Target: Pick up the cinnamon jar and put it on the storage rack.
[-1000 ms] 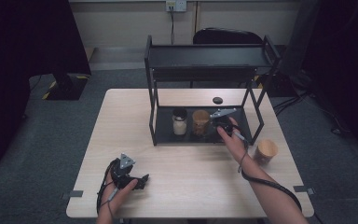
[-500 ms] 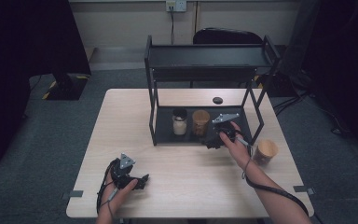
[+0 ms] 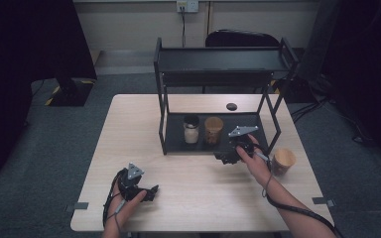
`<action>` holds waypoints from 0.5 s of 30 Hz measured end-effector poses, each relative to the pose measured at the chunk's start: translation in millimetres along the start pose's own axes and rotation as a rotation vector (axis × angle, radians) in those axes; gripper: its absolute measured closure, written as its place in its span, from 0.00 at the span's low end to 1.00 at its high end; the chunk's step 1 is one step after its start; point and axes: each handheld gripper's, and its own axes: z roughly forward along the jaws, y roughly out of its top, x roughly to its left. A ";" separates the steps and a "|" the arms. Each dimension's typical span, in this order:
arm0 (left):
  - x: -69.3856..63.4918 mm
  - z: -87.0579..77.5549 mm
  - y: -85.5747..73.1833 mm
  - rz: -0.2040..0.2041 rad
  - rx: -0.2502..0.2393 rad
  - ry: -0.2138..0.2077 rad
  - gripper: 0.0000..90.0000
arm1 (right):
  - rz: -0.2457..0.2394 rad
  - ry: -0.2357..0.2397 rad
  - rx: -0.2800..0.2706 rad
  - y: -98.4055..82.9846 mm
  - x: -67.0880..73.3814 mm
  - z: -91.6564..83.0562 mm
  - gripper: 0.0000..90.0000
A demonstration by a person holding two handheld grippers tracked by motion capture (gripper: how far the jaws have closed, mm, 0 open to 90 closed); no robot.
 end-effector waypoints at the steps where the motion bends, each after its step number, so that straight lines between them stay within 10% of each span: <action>1: 0.0 0.0 0.0 0.000 0.000 0.000 0.00 | -0.001 0.002 -0.002 -0.9 0.6 -1.3 0.03; 15: 0.0 0.0 0.0 0.000 0.000 0.000 0.00 | -0.043 0.035 0.023 -17.5 14.1 -15.0 0.03</action>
